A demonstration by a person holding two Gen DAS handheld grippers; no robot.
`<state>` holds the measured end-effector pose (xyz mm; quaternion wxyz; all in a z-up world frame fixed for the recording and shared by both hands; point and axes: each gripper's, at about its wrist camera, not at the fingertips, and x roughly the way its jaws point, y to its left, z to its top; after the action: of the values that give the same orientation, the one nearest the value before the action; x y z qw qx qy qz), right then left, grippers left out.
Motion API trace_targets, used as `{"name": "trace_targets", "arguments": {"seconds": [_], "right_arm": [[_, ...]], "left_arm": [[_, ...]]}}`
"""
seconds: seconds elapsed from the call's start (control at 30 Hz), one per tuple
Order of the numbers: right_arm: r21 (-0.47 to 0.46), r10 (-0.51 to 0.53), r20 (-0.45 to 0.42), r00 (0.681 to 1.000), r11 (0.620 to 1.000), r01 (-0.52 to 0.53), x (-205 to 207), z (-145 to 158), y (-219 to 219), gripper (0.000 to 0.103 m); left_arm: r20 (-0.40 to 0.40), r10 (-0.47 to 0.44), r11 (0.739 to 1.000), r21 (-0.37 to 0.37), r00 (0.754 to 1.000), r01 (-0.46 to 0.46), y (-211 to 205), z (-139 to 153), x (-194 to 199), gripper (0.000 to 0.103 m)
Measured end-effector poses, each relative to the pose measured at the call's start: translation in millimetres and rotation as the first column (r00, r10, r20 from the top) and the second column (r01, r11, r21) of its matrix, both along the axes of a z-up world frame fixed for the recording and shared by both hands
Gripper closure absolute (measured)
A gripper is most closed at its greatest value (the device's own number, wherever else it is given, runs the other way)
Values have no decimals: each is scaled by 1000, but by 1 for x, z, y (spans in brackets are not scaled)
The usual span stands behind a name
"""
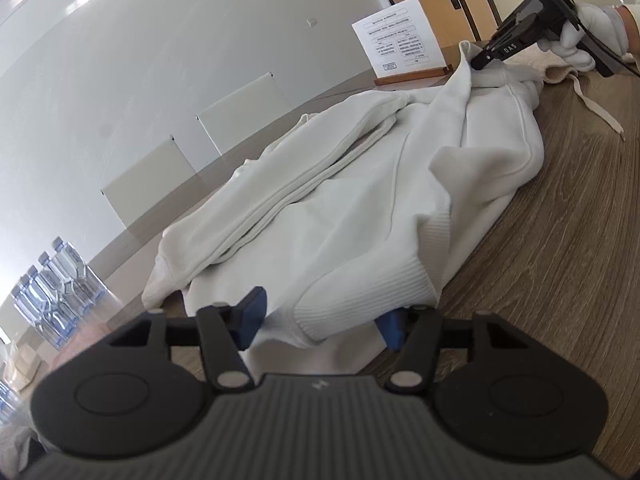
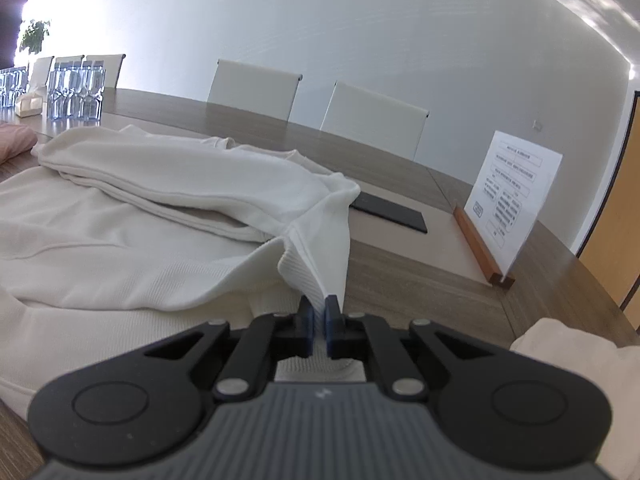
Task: Fold clothes
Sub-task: 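Grasp the sweatshirt cuff with the left tool and lift it up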
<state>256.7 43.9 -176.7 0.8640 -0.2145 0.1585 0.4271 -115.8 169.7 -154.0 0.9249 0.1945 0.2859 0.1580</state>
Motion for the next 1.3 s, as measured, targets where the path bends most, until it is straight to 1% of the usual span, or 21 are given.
{"name": "trace_targets", "arguments": {"seconds": [0.07, 0.17, 0.23, 0.3, 0.43, 0.5, 0.63, 0.77, 0.93, 1.07, 1.13, 1.2, 1.27, 1.3], "right_arm": [[34, 6, 5, 1000, 999, -6, -6, 13, -8, 98], [90, 15, 24, 1000, 996, -17, -18, 35, -22, 98], [129, 19, 44, 999, 991, -24, -27, 50, -32, 98], [168, 23, 64, 998, 985, -33, -36, 66, -43, 98], [236, 16, 119, 993, 971, -44, -58, 93, -68, 99], [264, 15, 128, 992, 963, -49, -68, 106, -81, 99], [300, 24, 169, 985, 951, -74, -94, 124, -107, 99], [353, 33, 194, 980, 930, -101, -133, 139, -140, 99], [421, 51, 206, 977, 897, -135, -175, 162, -186, 99], [504, 73, 201, 977, 848, -167, -197, 198, -226, 99], [531, 76, 199, 977, 830, -172, -201, 213, -240, 99], [539, 71, 193, 979, 826, -166, -198, 221, -244, 99], [508, 65, 174, 983, 849, -146, -189, 217, -238, 99], [477, 69, 154, 986, 868, -135, -182, 211, -231, 99]], "left_arm": [[10, 15, 998, -54, 1000, -15, 4, 4, 1, 82], [59, 84, 986, -147, 995, -75, 13, 16, -3, 84], [99, 133, 972, -205, 986, -111, 18, 26, -9, 86], [152, 169, 966, -222, 974, -133, 17, 39, -18, 86], [245, 225, 962, -209, 943, -175, 12, 67, -39, 88], [283, 239, 962, -196, 929, -188, 8, 80, -49, 89], [328, 272, 957, -190, 905, -219, -1, 100, -65, 90], [369, 287, 955, -177, 884, -237, -17, 116, -83, 92], [438, 286, 957, -162, 852, -238, -41, 142, -111, 92], [483, 289, 957, -169, 827, -236, -56, 174, -131, 92], [495, 307, 951, -182, 812, -249, -59, 189, -137, 92], [487, 323, 945, -206, 812, -253, -56, 199, -137, 92], [445, 344, 935, -246, 827, -257, -43, 198, -127, 91], [401, 358, 927, -263, 843, -268, -35, 191, -116, 91]]}}
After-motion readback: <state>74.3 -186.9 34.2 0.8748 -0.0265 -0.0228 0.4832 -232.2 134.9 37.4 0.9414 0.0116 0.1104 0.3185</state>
